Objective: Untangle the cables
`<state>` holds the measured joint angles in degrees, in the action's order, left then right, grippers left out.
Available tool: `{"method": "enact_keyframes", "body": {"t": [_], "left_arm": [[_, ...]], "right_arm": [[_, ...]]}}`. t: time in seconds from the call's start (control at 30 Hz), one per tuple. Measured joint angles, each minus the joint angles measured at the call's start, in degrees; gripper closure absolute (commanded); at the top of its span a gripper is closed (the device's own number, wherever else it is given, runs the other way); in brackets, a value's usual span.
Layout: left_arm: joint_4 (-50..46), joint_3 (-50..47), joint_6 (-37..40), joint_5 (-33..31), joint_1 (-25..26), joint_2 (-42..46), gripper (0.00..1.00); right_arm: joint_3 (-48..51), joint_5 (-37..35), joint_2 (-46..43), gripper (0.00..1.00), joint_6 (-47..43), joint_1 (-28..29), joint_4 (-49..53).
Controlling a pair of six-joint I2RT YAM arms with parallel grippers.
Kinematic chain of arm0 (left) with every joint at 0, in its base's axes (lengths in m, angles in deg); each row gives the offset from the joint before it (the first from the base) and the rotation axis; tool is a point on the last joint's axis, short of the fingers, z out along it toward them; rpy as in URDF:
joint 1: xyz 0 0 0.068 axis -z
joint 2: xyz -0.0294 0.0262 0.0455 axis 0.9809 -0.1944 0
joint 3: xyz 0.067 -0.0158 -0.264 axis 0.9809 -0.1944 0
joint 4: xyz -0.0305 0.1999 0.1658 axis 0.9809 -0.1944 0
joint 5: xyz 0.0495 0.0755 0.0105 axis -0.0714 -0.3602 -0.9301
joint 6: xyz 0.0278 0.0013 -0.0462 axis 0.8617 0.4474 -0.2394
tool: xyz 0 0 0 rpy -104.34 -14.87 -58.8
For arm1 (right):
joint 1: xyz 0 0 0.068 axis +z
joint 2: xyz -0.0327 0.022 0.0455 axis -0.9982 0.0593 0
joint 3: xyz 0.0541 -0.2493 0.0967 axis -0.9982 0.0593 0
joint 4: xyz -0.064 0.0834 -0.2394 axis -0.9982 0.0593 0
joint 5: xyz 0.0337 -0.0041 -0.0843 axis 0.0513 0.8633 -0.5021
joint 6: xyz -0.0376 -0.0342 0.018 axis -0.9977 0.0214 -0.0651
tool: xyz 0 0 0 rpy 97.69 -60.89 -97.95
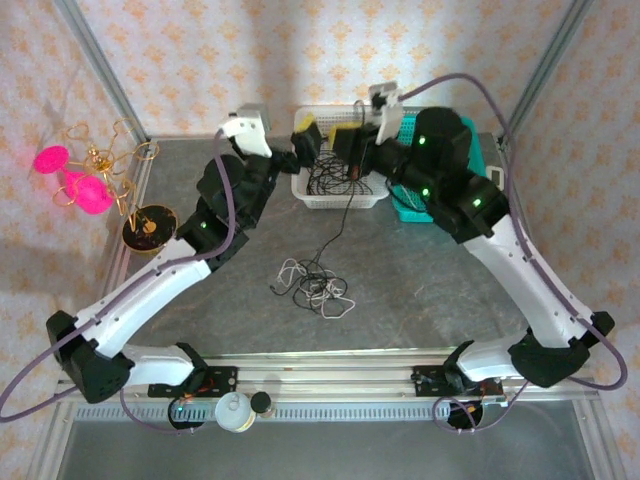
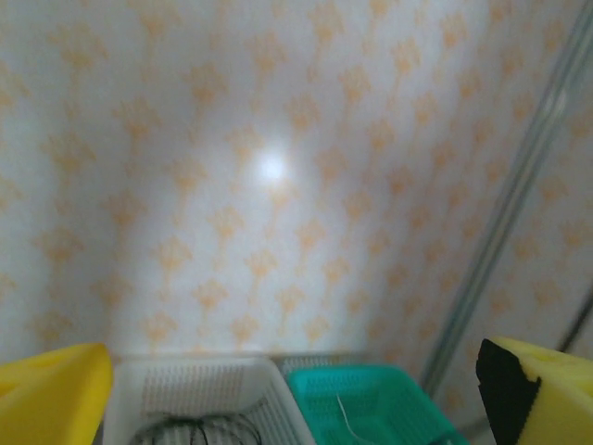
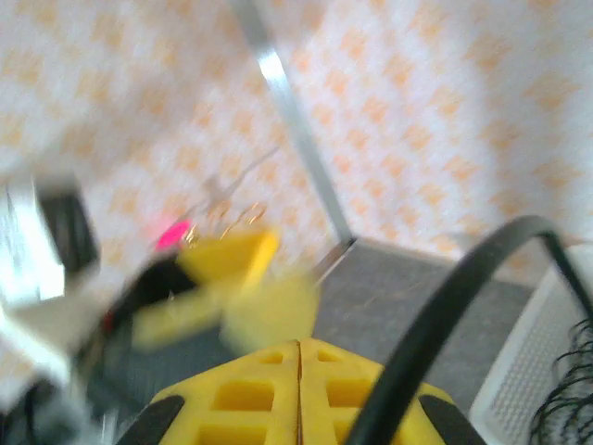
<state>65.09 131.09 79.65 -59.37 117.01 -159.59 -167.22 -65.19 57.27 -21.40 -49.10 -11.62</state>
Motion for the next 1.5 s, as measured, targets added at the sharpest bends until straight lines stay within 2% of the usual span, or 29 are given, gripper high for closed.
{"method": "enact_keyframes", "body": {"t": [0.13,0.2,0.27,0.57,0.73,0.93,1.13,1.27,1.37,1.5], "left_arm": [[5.5,-13.3,-1.9,11.6,0.0,4.9,0.01],[10.9,-19.7,-2.1,18.4,0.0,5.1,0.02],[15.3,-24.1,-2.1,22.5,0.2,3.7,0.04],[31.1,-28.2,0.1,32.3,0.4,-8.5,0.12],[42.6,-30.9,-0.3,34.1,0.6,-16.3,0.14],[53.0,-32.2,-2.9,34.2,3.1,-29.0,0.28],[63.8,-36.4,-6.4,31.3,4.5,-38.9,0.29],[66.6,-39.8,-7.9,29.1,5.2,-42.4,0.30],[66.8,-42.5,-9.0,28.4,5.4,-42.5,0.35],[66.8,-43.5,-9.6,26.9,5.9,-42.5,0.35]], "right_arm": [[-4.4,-0.8,2.4,1.00,3.1,-3.6,1.4],[-7.0,-0.3,4.1,1.00,4.6,-3.8,2.1],[-9.1,0.8,5.4,1.00,5.6,-3.8,2.3],[-11.5,4.2,6.3,1.00,9.9,-3.7,2.6],[-19.0,6.1,8.4,1.00,12.0,-3.7,2.5],[-28.7,7.9,12.0,1.00,14.3,-3.7,1.1],[-31.0,7.3,12.8,1.00,14.6,-3.7,-1.3],[-34.1,5.6,13.8,1.00,14.5,-3.8,-3.0],[-35.8,4.8,13.8,1.00,14.5,-3.8,-5.3],[-37.1,4.8,13.9,1.00,14.6,-4.4,-8.3]]}}
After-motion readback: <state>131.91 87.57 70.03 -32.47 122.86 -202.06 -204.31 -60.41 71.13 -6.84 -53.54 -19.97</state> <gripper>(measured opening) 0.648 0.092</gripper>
